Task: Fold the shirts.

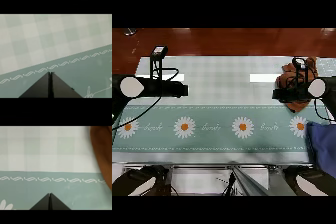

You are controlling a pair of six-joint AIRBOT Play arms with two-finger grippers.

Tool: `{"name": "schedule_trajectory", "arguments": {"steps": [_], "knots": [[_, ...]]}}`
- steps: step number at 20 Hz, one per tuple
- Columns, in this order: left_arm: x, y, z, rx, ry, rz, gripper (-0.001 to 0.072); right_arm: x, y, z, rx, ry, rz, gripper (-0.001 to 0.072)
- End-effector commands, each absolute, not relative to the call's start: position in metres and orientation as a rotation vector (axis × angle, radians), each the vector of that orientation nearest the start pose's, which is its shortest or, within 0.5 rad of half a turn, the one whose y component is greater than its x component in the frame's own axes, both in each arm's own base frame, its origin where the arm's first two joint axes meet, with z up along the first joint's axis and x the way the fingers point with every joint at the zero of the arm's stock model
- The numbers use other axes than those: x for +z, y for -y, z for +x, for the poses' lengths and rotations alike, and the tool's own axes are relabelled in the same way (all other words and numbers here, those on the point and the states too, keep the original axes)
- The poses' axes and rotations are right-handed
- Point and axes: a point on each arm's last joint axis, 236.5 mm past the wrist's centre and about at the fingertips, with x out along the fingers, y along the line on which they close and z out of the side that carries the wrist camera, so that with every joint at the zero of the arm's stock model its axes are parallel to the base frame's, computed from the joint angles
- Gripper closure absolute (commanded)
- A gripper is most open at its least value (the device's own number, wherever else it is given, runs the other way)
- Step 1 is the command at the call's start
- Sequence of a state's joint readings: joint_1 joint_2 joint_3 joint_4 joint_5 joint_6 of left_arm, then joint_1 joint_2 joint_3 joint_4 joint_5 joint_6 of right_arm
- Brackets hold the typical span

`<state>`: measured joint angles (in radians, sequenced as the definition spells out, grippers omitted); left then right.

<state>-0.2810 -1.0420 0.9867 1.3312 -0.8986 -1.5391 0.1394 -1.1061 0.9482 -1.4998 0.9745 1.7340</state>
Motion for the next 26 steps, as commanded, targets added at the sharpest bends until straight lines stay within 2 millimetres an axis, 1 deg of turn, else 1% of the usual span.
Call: {"name": "schedule_trajectory", "arguments": {"steps": [1,15,16,21,23,24,25,26], "knots": [[0.063,0.150,0.361,-0.375,-0.971,-0.063,0.0681,0.010,-0.065,0.360,0.061,-1.146,0.134,0.0683],[0.063,0.150,0.361,-0.375,-0.971,-0.063,0.0681,0.010,-0.065,0.361,0.061,-1.145,0.135,0.0683],[0.063,0.150,0.361,-0.375,-0.971,-0.063,0.0681,0.011,-0.065,0.363,0.062,-1.134,0.136,0.0683],[0.064,0.150,0.362,-0.375,-0.969,-0.063,0.0681,0.029,-0.068,0.393,0.072,-0.986,0.150,0.0682],[0.067,0.150,0.366,-0.373,-0.946,-0.067,0.0680,0.044,-0.068,0.413,0.078,-0.879,0.148,0.0681],[0.069,0.150,0.369,-0.371,-0.933,-0.069,0.0646,0.053,-0.062,0.425,0.071,-0.812,0.106,0.0598],[0.071,0.151,0.373,-0.369,-0.916,-0.073,0.0431,0.064,-0.053,0.439,0.061,-0.735,0.036,0.0232],[0.070,0.151,0.375,-0.365,-0.909,-0.079,-0.0002,0.075,-0.042,0.455,0.047,-0.654,-0.064,0.0083]]}}
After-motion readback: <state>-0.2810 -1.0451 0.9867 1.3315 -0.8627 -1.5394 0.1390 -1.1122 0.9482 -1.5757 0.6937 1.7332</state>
